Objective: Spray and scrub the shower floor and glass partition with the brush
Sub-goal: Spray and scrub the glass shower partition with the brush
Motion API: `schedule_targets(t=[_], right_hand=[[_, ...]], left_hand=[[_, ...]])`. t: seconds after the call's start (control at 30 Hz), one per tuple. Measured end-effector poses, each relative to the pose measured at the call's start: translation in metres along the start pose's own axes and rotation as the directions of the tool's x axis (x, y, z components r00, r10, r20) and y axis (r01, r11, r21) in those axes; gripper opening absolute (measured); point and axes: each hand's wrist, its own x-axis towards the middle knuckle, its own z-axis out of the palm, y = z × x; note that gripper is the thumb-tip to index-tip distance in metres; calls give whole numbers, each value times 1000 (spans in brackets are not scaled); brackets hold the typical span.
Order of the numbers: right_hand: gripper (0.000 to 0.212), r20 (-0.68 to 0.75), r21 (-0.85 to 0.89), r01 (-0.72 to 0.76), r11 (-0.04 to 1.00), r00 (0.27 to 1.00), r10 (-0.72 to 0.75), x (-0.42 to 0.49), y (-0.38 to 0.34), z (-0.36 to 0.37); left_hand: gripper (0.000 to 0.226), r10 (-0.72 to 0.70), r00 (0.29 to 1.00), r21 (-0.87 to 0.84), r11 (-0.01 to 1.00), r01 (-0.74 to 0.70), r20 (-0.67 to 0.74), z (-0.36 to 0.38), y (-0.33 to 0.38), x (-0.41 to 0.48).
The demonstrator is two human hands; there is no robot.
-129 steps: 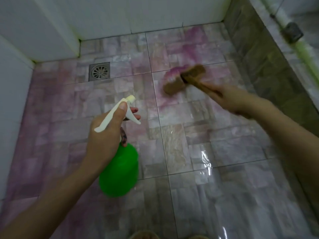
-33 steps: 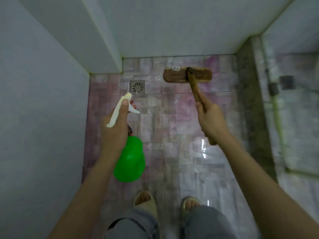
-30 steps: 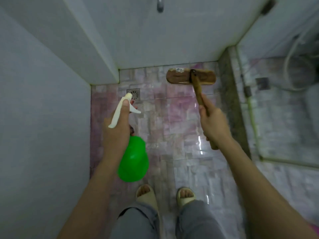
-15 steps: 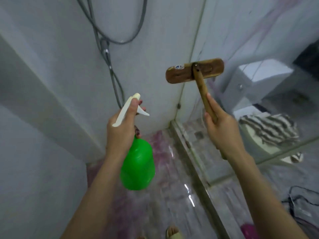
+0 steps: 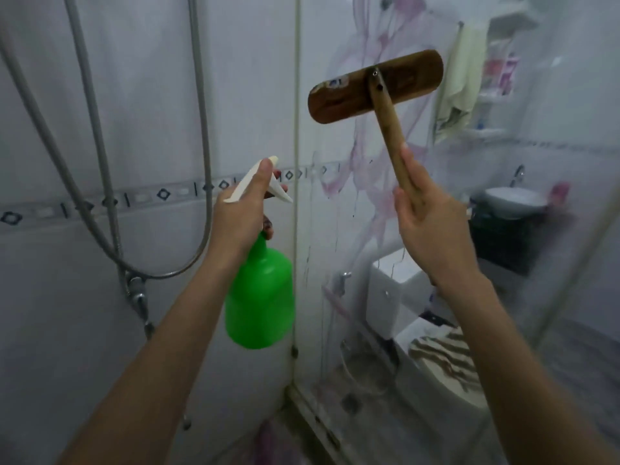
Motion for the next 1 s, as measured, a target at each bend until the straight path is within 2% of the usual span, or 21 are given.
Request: schedule_targets(t=[0.13, 0.3, 0.4, 0.57, 0.7, 0.87, 1.0], right_hand=[[56, -98, -34, 28, 999, 995, -31, 42, 13, 12], [56, -237, -95, 93, 991, 965, -113, 93, 16, 20], [57, -283, -158, 87, 984, 950, -130, 121, 12, 19], [56, -332, -313, 21, 950, 934, -130, 155, 6, 19], [56, -375, -441, -92, 893, 923, -90, 168, 4, 18], [60, -435, -556, -198, 807, 897, -79, 183, 0, 23], [64, -476, -604, -246, 758, 874, -96, 188, -1, 33]], left_hand=[[27, 73, 995, -27, 997, -71, 66, 30, 3, 58], [28, 223, 974, -23, 975, -222, 48, 55, 17, 127], [33, 248, 966, -46, 968, -246, 69, 68, 24, 167], [36, 266, 947, -212, 950, -227, 181, 91, 35, 232], [42, 304, 906, -298, 930, -215, 295, 110, 47, 272], [49, 340, 856, -366, 910, -195, 389, 127, 44, 313], [50, 417, 795, -392, 886, -248, 440, 135, 42, 329]])
